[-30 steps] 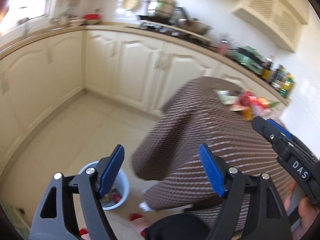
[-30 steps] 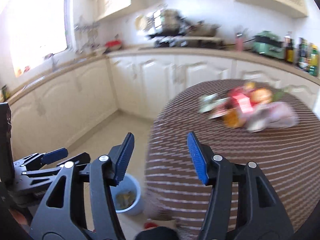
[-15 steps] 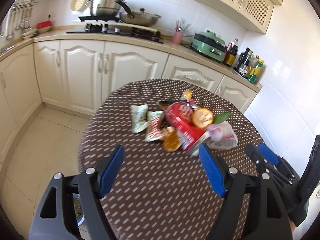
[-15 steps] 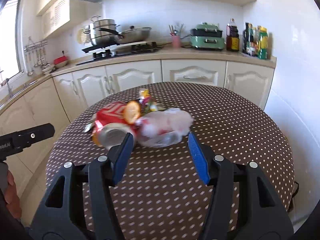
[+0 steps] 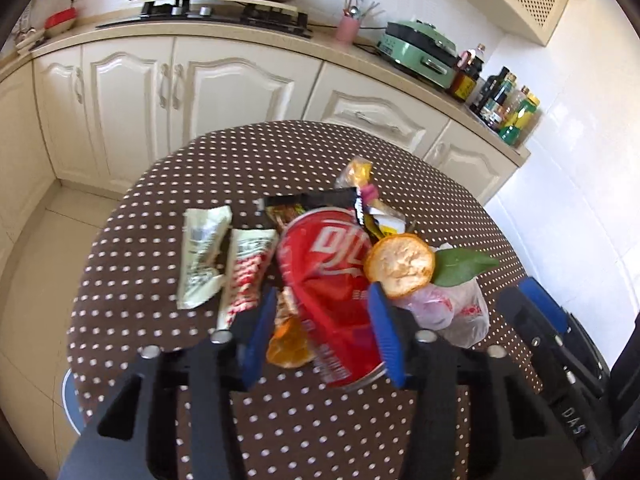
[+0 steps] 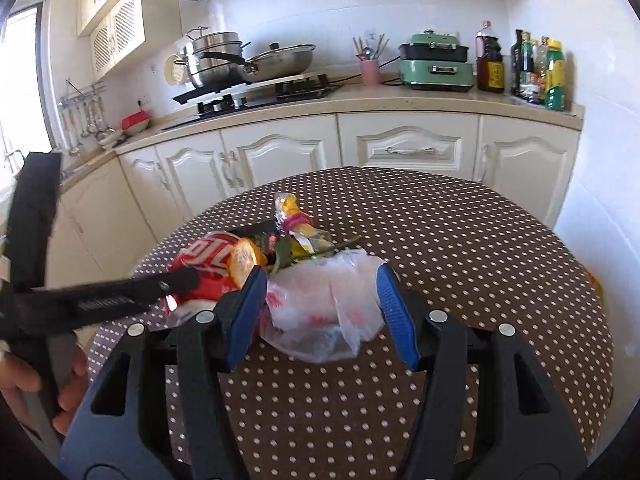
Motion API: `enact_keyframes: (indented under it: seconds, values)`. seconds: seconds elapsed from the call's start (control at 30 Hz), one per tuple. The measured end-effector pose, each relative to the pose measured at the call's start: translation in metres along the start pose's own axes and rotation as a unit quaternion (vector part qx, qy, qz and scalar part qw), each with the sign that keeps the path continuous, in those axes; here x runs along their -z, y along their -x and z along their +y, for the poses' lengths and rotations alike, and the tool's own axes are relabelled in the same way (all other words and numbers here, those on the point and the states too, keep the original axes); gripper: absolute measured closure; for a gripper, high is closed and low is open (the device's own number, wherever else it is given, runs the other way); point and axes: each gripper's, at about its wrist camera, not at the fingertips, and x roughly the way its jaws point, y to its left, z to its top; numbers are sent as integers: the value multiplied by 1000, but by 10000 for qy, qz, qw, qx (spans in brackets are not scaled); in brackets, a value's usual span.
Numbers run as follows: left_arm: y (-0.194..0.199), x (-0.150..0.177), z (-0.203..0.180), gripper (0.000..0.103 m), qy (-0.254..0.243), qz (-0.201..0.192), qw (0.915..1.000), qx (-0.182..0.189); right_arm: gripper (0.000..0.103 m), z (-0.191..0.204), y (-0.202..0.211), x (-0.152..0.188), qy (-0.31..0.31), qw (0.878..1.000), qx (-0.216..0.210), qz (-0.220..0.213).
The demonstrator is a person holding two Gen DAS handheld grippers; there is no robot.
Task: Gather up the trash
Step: 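Grasp the red crushed can with the left gripper while the right grasps the orange peel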
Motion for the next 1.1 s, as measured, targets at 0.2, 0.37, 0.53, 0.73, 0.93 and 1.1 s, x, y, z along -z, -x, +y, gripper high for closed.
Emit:
enact_keyframes:
  seconds: [0.2,0.37,0.53,0.73,0.93,1.1]
  values:
    - [3,1,-5,87,-231,-158,9996,56,46,-5,-16,-11,-218,9984,-463,221]
    - [22,10,-4,87,-374,-341,9987,-20,46,0,-23,-10,-120,9980,-489,375]
    - [50,22,5,87,-368,-525,9978,-181,46,16,-16,-4,137,9977,-526,394]
    - [90,39,18,87,-296,-917,9943,-459,46,42,-7,13,472,9960,-556,518]
    - [105,49,31,87,-219,-975,9933,-572,46,66,-36,24,894,9917,-80,924]
    - [116,56,44,87,-157,-1011,9931,-577,65,63,-59,31,878,9868,90,1357]
